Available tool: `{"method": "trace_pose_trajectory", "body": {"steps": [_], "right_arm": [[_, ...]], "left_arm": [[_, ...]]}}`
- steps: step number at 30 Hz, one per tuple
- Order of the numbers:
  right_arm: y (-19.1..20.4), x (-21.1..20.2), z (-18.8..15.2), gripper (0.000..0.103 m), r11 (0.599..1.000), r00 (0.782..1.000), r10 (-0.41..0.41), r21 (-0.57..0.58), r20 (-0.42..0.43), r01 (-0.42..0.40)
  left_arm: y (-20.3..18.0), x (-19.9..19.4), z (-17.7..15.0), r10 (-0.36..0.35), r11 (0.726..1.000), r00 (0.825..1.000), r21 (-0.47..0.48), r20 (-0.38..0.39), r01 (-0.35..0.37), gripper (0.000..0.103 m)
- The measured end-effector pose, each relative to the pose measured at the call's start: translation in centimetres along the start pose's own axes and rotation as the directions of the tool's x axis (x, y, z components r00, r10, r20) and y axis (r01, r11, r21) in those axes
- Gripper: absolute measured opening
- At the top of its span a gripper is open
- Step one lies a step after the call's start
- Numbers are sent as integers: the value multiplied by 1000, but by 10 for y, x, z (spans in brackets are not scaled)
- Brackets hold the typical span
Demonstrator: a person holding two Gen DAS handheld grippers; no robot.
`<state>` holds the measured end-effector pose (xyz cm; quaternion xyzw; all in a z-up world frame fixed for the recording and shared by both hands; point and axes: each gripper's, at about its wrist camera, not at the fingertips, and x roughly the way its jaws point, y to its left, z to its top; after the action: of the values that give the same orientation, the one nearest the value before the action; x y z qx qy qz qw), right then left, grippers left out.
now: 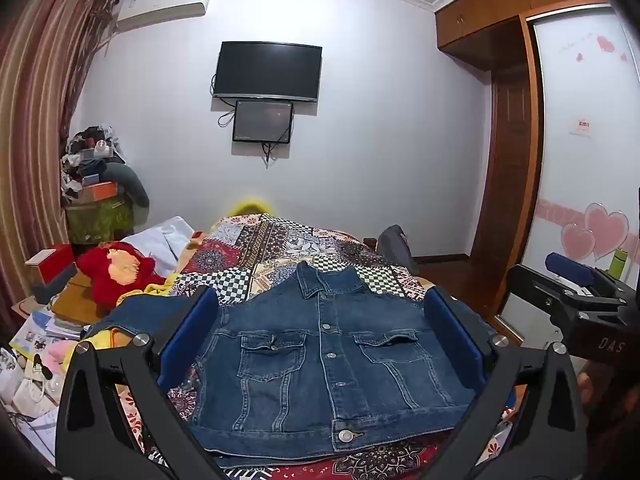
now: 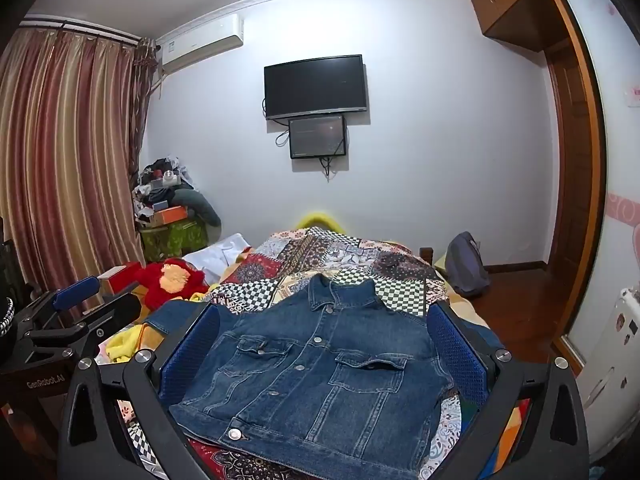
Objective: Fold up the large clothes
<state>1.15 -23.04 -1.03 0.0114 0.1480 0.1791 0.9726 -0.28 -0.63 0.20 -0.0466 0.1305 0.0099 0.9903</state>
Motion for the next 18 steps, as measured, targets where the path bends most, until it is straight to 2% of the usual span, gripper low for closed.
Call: {"method": "trace_pose_trajectory", "body": {"steps": [18], "right_arm": [[2, 3, 0, 103, 1000, 1000, -1, 1, -9, 1]], "left_arm": [[8, 6, -2, -2, 1000, 1000, -16, -21, 1, 103]]}}
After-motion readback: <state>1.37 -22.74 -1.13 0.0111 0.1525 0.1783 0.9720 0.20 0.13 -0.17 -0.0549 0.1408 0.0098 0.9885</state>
